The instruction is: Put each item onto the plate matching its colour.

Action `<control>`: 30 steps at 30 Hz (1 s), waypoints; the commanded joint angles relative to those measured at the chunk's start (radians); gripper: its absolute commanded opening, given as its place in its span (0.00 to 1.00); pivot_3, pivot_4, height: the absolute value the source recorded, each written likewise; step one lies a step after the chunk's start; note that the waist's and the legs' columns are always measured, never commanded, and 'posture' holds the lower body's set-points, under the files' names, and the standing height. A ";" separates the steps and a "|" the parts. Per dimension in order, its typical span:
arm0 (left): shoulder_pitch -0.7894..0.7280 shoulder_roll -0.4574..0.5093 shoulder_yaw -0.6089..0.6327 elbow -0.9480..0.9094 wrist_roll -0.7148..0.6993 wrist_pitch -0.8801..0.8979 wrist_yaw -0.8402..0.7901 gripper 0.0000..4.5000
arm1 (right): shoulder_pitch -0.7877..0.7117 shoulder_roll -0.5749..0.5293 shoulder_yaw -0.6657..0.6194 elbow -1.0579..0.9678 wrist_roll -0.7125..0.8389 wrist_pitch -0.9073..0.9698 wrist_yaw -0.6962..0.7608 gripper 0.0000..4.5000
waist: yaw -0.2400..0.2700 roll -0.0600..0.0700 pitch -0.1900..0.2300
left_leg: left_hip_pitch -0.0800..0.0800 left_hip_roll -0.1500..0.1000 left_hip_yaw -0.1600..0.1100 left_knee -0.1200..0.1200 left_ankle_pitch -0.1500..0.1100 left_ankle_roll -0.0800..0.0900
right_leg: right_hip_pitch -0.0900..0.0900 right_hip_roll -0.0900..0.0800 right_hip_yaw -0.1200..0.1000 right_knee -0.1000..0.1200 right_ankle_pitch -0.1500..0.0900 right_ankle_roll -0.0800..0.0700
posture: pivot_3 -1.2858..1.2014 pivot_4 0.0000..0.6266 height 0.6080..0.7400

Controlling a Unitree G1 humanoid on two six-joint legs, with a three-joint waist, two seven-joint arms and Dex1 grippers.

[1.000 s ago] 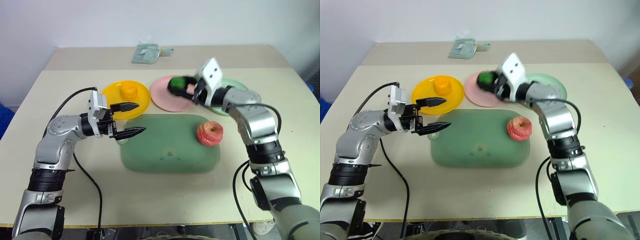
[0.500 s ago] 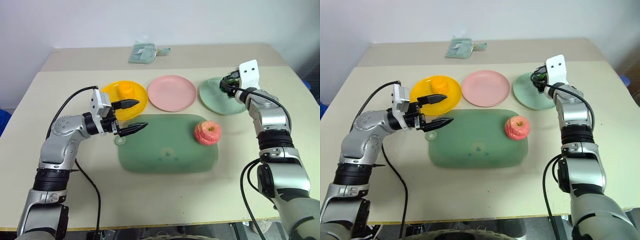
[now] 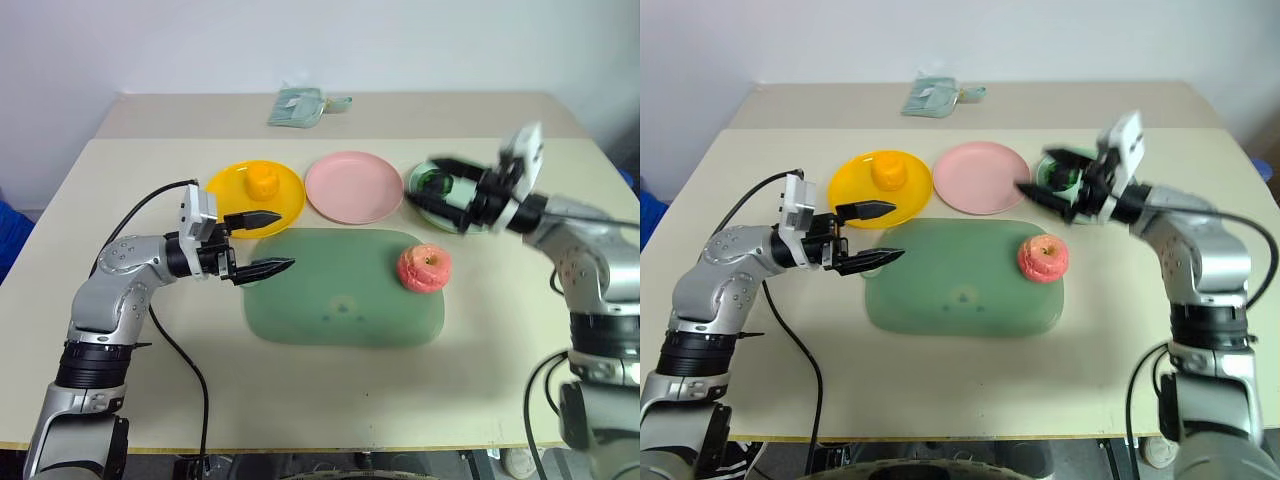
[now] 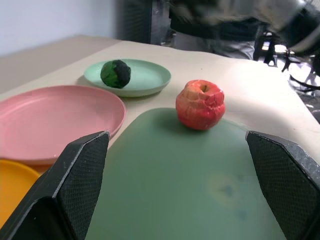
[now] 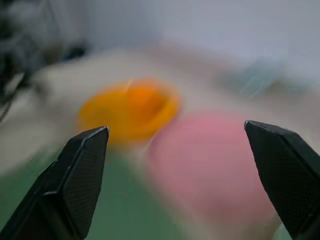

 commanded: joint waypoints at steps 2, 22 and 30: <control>-0.008 0.015 0.002 -0.030 -0.005 0.001 -0.012 1.00 | 0.026 -0.118 0.015 -0.096 -0.030 -0.009 0.077 0.98 | -0.001 0.001 0.000 | 0.000 0.000 0.000 0.000 0.000 0.000 | -0.001 0.000 0.000 0.000 0.000 0.000 | 0.52 0.24 0.92; -0.025 0.020 -0.009 -0.015 0.004 -0.007 -0.030 1.00 | 0.200 -0.180 0.155 -0.024 -0.277 -0.215 0.127 0.98 | 0.005 -0.001 -0.001 | 0.000 0.000 0.000 -0.001 0.000 0.000 | 0.000 0.000 0.000 -0.001 0.000 0.000 | 0.52 0.24 0.92; -0.037 0.004 0.019 0.013 0.020 -0.029 0.038 1.00 | 0.116 -0.094 0.101 -0.027 -0.177 -0.172 0.093 0.71 | 0.001 -0.001 -0.001 | 0.001 0.000 0.000 -0.001 0.000 0.000 | 0.001 0.000 0.000 -0.001 0.000 0.000 | 0.52 0.24 0.92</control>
